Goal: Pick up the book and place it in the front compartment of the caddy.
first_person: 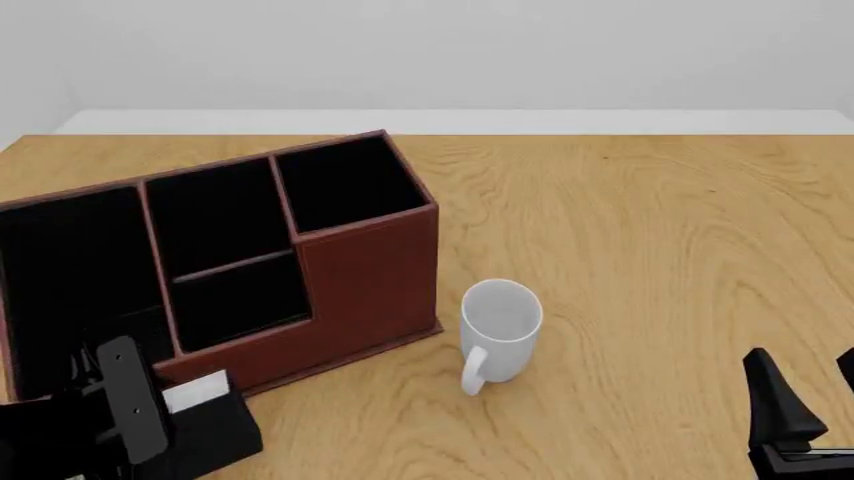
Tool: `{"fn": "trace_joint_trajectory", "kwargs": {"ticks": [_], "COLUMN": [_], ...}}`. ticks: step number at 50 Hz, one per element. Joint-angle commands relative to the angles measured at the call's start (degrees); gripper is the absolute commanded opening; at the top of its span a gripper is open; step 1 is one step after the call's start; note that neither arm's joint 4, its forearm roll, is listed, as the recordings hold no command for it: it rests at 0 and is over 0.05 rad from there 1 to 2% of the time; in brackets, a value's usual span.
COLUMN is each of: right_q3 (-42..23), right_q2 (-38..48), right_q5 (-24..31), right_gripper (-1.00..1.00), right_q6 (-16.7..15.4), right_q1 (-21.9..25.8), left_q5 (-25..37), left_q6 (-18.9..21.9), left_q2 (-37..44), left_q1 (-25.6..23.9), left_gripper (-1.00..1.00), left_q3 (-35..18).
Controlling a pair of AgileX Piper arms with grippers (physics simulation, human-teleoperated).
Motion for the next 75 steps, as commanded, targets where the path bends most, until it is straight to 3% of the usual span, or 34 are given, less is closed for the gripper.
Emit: {"fn": "trace_joint_trajectory", "kwargs": {"ticks": [1, 16, 30, 37, 46, 52, 61, 63, 75], "right_q3": [0.00, 0.00, 0.00, 0.00, 0.00, 0.00, 0.00, 0.00, 0.00], "right_q2": [0.00, -0.01, 0.00, 0.01, -0.01, 0.00, -0.02, 0.00, -0.02], "right_q5": [0.00, 0.00, 0.00, 0.00, 0.00, 0.00, 0.00, 0.00, 0.00], "right_gripper": [1.00, 1.00, 1.00, 1.00, 1.00, 1.00, 1.00, 1.00, 1.00], "right_q6": [0.00, -0.01, 0.01, 0.02, -0.01, -0.01, 0.00, 0.01, 0.00], "right_q1": [0.01, 0.00, 0.00, -0.01, -0.01, 0.01, 0.00, 0.00, 0.00], "left_q5": [-1.08, -0.49, 9.01, 15.05, 20.83, 24.21, 28.52, 28.37, 24.73], "left_q6": [0.34, 3.90, 7.88, 4.59, 4.02, 2.01, 4.35, 6.53, 10.43], "left_q2": [1.22, 0.62, -6.84, -12.33, -17.06, -18.79, -19.23, -19.06, -10.92], "left_q1": [-1.20, 0.04, -0.66, -5.92, -9.82, -13.56, -14.64, -13.36, -12.27], "left_gripper": [-1.00, -1.00, -1.00, -1.00, -1.00, -1.00, -1.00, -1.00, -1.00], "left_q3": [1.79, 1.93, -1.57, -4.26, -7.00, -11.86, -19.23, -19.92, -29.90]}}
